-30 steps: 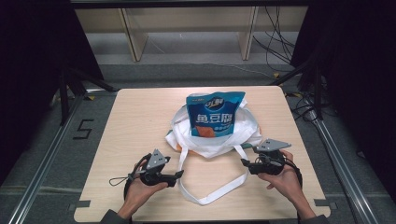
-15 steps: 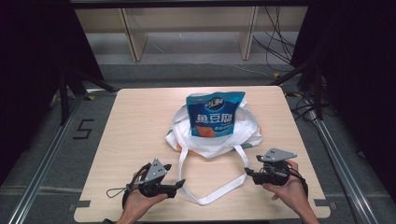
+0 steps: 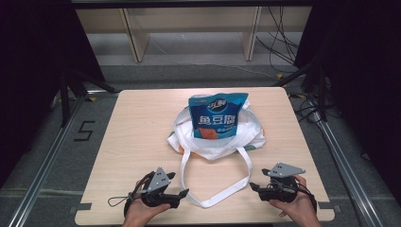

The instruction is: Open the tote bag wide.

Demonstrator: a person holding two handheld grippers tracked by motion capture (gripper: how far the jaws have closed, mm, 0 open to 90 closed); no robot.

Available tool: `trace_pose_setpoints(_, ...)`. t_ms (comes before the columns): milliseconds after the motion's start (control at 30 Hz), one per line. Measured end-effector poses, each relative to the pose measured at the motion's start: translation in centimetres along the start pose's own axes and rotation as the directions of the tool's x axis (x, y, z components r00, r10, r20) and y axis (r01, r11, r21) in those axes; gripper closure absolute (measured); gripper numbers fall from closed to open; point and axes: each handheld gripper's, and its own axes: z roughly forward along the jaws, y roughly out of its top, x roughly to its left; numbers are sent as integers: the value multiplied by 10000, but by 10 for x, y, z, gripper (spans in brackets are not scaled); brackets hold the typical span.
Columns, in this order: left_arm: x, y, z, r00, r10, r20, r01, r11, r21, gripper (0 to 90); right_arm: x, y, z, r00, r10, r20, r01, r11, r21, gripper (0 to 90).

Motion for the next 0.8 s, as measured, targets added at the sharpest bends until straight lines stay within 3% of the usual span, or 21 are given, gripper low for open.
trace_pose_setpoints(33, 0, 0, 0, 9999, 149, 44, -148, 9999, -26, 241, 2, -2, -1, 10000, 84, -6, -83, 10000, 37, 306)
trace_pose_setpoints(100, -4, -1, 0, 9999, 77, 129, -77, 10000, 35, 239, 7, -6, -1, 9996, 263, -93, -262, 9996, 104, 300)
trace_pose_setpoints(200, -8, -3, -1, 9993, 323, 186, -328, 9992, 236, 237, 10, -9, -2, 9995, 172, -252, -165, 9995, 277, 290)
trace_pose_setpoints(233, -11, -4, 1, 9996, 122, 256, -123, 9999, 33, 234, 12, -11, -2, 9997, 152, -192, -148, 9997, 204, 288)
trace_pose_setpoints(300, -13, -4, -1, 9986, 454, 258, -464, 9982, 379, 231, 14, -15, -3, 9998, -82, -194, 86, 9998, 202, 283)
trace_pose_setpoints(333, -15, -5, 0, 9991, 265, 331, -274, 9993, 272, 228, 17, -16, -4, 9995, 97, -308, -87, 9995, 314, 278)
trace_pose_setpoints(367, -15, -5, -1, 9977, 613, 280, -627, 9966, 530, 224, 18, -18, -4, 9997, 14, -231, -7, 9996, 293, 273)
trace_pose_setpoints(400, -18, -6, 0, 9986, 326, 416, -342, 9987, 386, 220, 19, -20, -5, 9997, -8, -246, 16, 9995, 311, 268)
trace_pose_setpoints(433, -18, -7, 0, 9976, 633, 297, -651, 9959, 628, 214, 22, -21, -6, 9996, 188, -231, -177, 9989, 445, 261)
trace_pose_setpoints(467, -22, -8, 2, 9980, 541, 329, -557, 9972, 508, 210, 23, -23, -6, 9993, 215, -297, -203, 9990, 400, 254)
trace_pose_setpoints(533, -22, -8, -1, 9953, 895, 376, -928, 9910, 961, 199, 28, -26, -7, 9985, 398, -386, -380, 9982, 468, 245)
trace_pose_setpoints(667, -27, -10, -2, 9968, 709, 377, -732, 9952, 643, 190, 34, -31, -11, 9985, 357, -422, -330, 9974, 646, 236)
trace_pose_setpoints(800, -28, -11, -4, 9961, 720, 513, -765, 9929, 913, 187, 37, -36, -11, 9991, 104, -423, -73, 9974, 716, 235)
